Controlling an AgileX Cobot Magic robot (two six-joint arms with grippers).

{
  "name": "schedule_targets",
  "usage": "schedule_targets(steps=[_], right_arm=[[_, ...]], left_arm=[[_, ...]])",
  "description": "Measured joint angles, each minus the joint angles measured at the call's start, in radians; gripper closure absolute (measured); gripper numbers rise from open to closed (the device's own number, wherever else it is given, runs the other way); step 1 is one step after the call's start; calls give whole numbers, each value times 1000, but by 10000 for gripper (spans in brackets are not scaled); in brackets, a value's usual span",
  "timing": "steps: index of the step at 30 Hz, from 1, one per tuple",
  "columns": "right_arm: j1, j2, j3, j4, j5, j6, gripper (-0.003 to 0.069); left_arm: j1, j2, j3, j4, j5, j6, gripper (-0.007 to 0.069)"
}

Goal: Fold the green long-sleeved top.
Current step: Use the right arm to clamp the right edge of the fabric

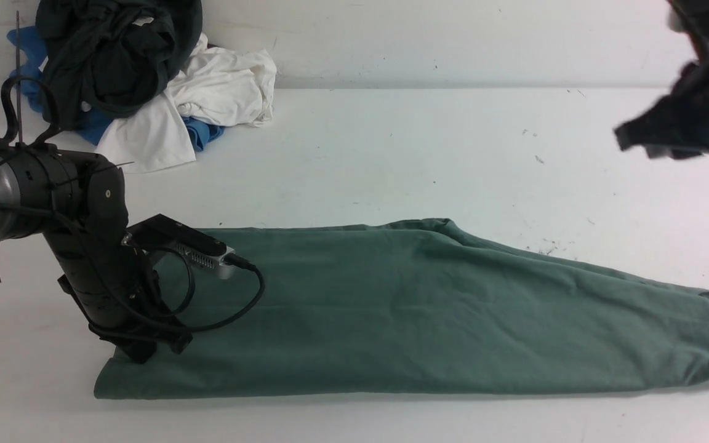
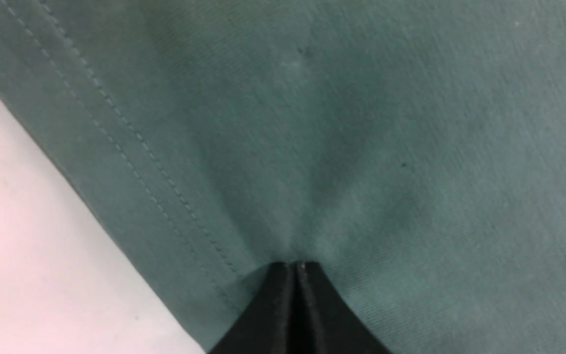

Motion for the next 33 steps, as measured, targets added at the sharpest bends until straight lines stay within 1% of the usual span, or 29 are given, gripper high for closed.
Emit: schedule_targets(steps=[3, 5, 6, 8, 10, 11, 12, 13, 14, 15, 17, 18, 19, 20, 21, 22, 25, 27, 29, 32, 33], right_arm=[[-128, -28, 123, 61, 17, 3, 664], [-194, -27, 181, 105, 19, -6, 655], [-240, -21, 205, 129, 19, -29, 636], [-298, -10, 234, 177, 15, -65, 582], [-336, 5, 242, 214, 3, -106, 520], [-348, 17, 244, 236, -9, -128, 461], [-350, 25, 245, 244, -17, -144, 428], [-355, 44, 245, 256, -26, -159, 371], [-355, 63, 245, 264, -36, -169, 299], [-355, 80, 245, 268, -42, -172, 250], [-355, 140, 245, 267, -52, -174, 125], [-355, 146, 245, 267, -53, -174, 116], [-355, 194, 245, 267, -56, -175, 47], [-355, 200, 245, 267, -56, -176, 41], [-355, 239, 245, 267, -64, -176, 4], [-354, 270, 245, 268, -70, -177, -13], [-337, 282, 235, 261, -88, -179, -15], [-319, 282, 235, 254, -100, -180, 1], [-282, 284, 235, 236, -115, -180, 45], [-232, 287, 233, 206, -123, -156, 166], [-215, 288, 230, 188, -123, -140, 248]], left_arm=[[0, 0, 0, 0, -1, 0, 631], [0, 0, 0, 0, -1, 0, 631], [0, 0, 0, 0, -1, 0, 631], [0, 0, 0, 0, -2, 0, 631], [0, 0, 0, 0, -2, 0, 631], [0, 0, 0, 0, -2, 0, 631], [0, 0, 0, 0, -2, 0, 631], [0, 0, 0, 0, -2, 0, 631], [0, 0, 0, 0, -3, 0, 631], [0, 0, 0, 0, -3, 0, 631], [0, 0, 0, 0, -5, 5, 631], [0, 0, 0, 0, -5, 5, 631], [0, 0, 1, 0, -5, 7, 631], [0, 0, 1, 0, -5, 7, 631], [0, 0, 1, 0, -5, 7, 631], [0, 0, 1, 0, -5, 7, 631], [0, 0, 1, 0, -8, 11, 631], [0, 0, 1, 0, -8, 12, 631], [0, 0, 1, 0, -9, 15, 631], [0, 0, 1, 0, -9, 15, 631], [0, 0, 1, 0, -9, 15, 631]])
